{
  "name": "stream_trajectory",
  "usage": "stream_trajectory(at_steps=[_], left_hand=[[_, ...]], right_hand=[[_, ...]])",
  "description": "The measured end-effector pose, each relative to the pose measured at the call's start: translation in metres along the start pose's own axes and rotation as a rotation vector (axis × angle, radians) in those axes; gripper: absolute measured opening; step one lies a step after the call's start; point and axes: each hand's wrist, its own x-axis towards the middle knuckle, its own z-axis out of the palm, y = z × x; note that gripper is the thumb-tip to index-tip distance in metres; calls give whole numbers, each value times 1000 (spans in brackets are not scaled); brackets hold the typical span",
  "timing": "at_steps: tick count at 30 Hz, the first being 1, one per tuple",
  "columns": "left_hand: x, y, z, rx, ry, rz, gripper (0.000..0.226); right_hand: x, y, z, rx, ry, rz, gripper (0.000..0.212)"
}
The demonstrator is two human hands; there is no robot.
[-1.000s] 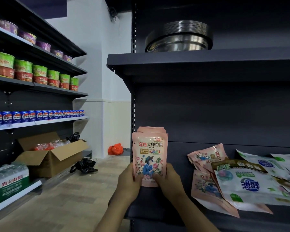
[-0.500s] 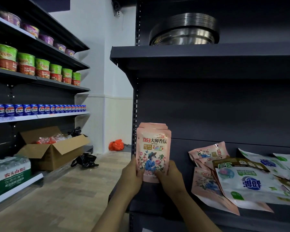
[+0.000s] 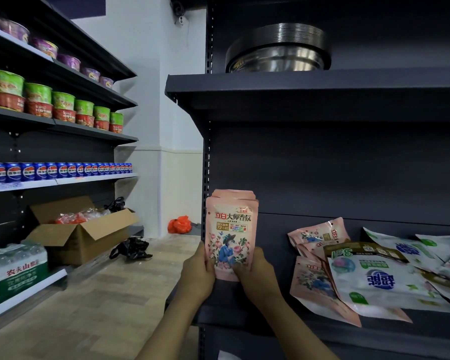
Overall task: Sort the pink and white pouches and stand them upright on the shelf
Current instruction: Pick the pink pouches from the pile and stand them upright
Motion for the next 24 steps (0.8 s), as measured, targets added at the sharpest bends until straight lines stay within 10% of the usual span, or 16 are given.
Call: stream_trajectory(at_steps=[7,12,24], left_hand=[[-2,1,0,4,23,10,29],[-26,28,-5,-4,454,160,19],[-33,130,67,62,138,363,12]], right_hand=[[-3,0,0,-14,-11,-18,27],[-18,-10,-28,41,52,-205,44],[-26,-5,-139,-185,179,-195,31]])
